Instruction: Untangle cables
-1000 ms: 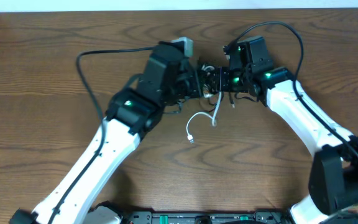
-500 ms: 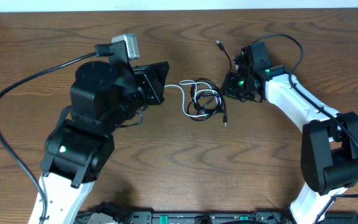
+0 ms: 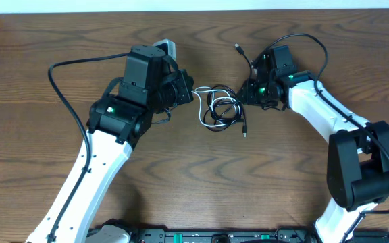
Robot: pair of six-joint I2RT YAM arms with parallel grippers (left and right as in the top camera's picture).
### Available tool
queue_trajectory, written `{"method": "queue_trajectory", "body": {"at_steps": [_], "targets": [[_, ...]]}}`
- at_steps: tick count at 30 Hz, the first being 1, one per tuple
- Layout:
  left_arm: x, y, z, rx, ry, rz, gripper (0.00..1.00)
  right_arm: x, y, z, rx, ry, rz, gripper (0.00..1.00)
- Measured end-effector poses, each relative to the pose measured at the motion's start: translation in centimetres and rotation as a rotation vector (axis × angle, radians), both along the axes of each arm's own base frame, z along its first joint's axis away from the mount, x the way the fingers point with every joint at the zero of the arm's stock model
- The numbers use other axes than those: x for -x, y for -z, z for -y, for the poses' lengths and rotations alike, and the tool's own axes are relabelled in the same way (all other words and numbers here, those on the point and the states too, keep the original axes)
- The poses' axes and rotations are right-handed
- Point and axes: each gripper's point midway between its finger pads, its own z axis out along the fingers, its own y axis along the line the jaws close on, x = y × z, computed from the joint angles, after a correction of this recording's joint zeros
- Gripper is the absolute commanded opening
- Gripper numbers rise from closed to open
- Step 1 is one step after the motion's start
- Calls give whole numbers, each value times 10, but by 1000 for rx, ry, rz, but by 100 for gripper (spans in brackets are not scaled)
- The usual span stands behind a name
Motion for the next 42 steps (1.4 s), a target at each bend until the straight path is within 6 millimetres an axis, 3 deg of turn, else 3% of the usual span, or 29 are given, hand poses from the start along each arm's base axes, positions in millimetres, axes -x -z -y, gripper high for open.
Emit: {"method": "queue_trajectory", "body": {"at_steps": [8, 13, 21, 25, 26, 27, 29, 31, 32, 34, 37, 42], "targets": [[0, 0, 0, -12, 12, 6, 7, 10, 46, -11, -1, -95, -72, 25], [1, 1, 0, -15, 15, 6, 7, 9, 48, -16, 4, -132, -48, 1], [5, 6, -2, -25, 15, -19, 7, 14, 48, -27, 1, -172, -41, 1], [12, 20, -4, -71, 44, -64, 8, 19, 27, -37, -98, -191, -49, 1], [14, 24, -3, -94, 67, -69, 8, 20, 11, -35, -135, -159, -58, 1], [16, 26, -2, -113, 94, -64, 10, 18, -4, -30, -160, -128, -57, 1], [28, 29, 13, -169, 234, -24, 15, 10, -51, -10, -237, -41, -14, 1], [37, 30, 24, -200, 325, 5, 17, 8, -68, 0, -276, -7, -9, 1], [44, 30, 32, -219, 387, 25, 24, 9, -77, 13, -324, 33, -40, 1], [59, 30, 52, -259, 528, 86, 28, 12, -74, 17, -341, 53, -77, 1], [63, 33, 67, -280, 603, 127, 31, 18, -75, 14, -383, 41, -114, 1], [51, 56, 86, -306, 664, 133, 33, 25, -87, 3, -470, -23, -120, 1]]}}
